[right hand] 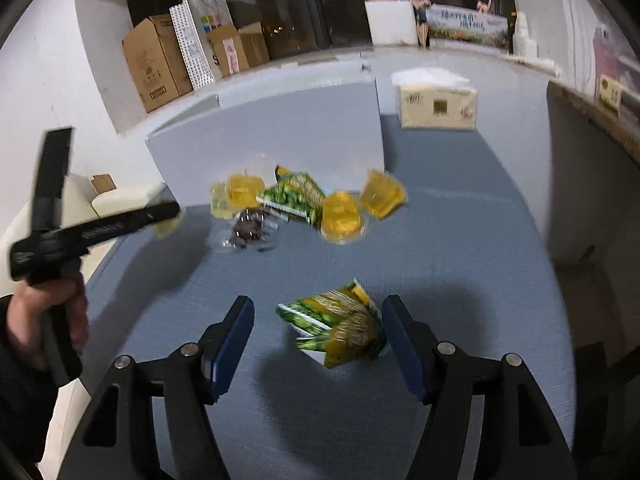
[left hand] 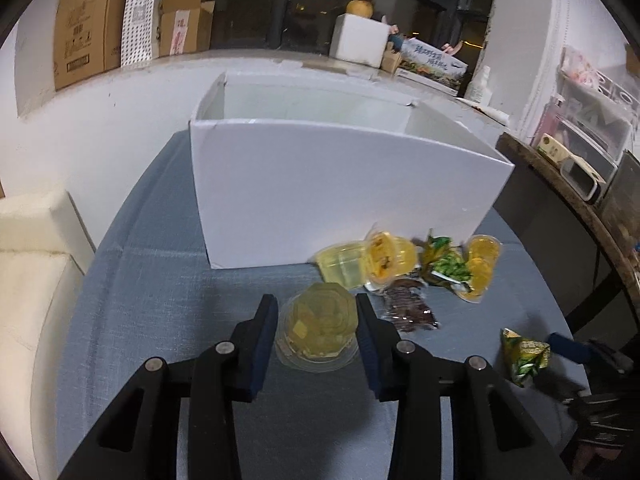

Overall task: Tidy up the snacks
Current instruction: 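Grasp a yellow jelly cup with the left gripper while the right lifts the green packet, then carry the yellow cup and green packet into the box and release both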

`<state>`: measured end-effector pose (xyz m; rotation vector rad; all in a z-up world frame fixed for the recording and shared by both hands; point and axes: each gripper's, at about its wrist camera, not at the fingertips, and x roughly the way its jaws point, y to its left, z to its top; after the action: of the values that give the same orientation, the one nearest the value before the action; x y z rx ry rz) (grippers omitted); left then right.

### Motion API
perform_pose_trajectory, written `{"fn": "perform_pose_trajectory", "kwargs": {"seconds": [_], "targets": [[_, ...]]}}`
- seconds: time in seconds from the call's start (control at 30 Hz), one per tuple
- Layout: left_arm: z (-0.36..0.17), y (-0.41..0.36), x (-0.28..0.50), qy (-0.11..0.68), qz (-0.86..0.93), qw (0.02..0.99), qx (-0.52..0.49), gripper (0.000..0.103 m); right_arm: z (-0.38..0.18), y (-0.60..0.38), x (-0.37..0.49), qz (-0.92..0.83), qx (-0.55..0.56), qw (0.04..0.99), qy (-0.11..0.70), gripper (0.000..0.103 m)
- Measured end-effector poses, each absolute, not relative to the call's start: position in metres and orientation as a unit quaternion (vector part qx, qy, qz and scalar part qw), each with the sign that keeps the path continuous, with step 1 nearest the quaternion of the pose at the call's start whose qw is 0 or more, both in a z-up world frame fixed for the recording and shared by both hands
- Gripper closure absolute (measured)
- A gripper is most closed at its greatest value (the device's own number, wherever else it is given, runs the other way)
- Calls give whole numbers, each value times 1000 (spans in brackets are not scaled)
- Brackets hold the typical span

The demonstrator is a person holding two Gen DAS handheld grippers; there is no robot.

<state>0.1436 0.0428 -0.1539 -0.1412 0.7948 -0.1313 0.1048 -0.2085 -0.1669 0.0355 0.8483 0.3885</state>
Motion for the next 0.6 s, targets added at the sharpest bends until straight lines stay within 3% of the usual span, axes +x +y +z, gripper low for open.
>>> {"fn": "perform_pose_trajectory", "kwargs": {"seconds": [0.03,0.07,0.1,0.33,0.6], "targets": [[-153,43,143,386,-67,917,-71,61,-171,-209,107,183,16,892,413,32],[-151,43,141,385,-70,917,-74,61,-174,-210,108,185,19,891,414,41],[-148,42,140,382,-71,918,-75,60,-179,-211,110,192,25,885,422,63],[-136,40,132,370,-81,922,-82,60,-171,-221,104,206,55,891,400,63],[-80,35,117,318,-105,940,-73,60,-103,-217,103,238,75,910,330,63]]}}
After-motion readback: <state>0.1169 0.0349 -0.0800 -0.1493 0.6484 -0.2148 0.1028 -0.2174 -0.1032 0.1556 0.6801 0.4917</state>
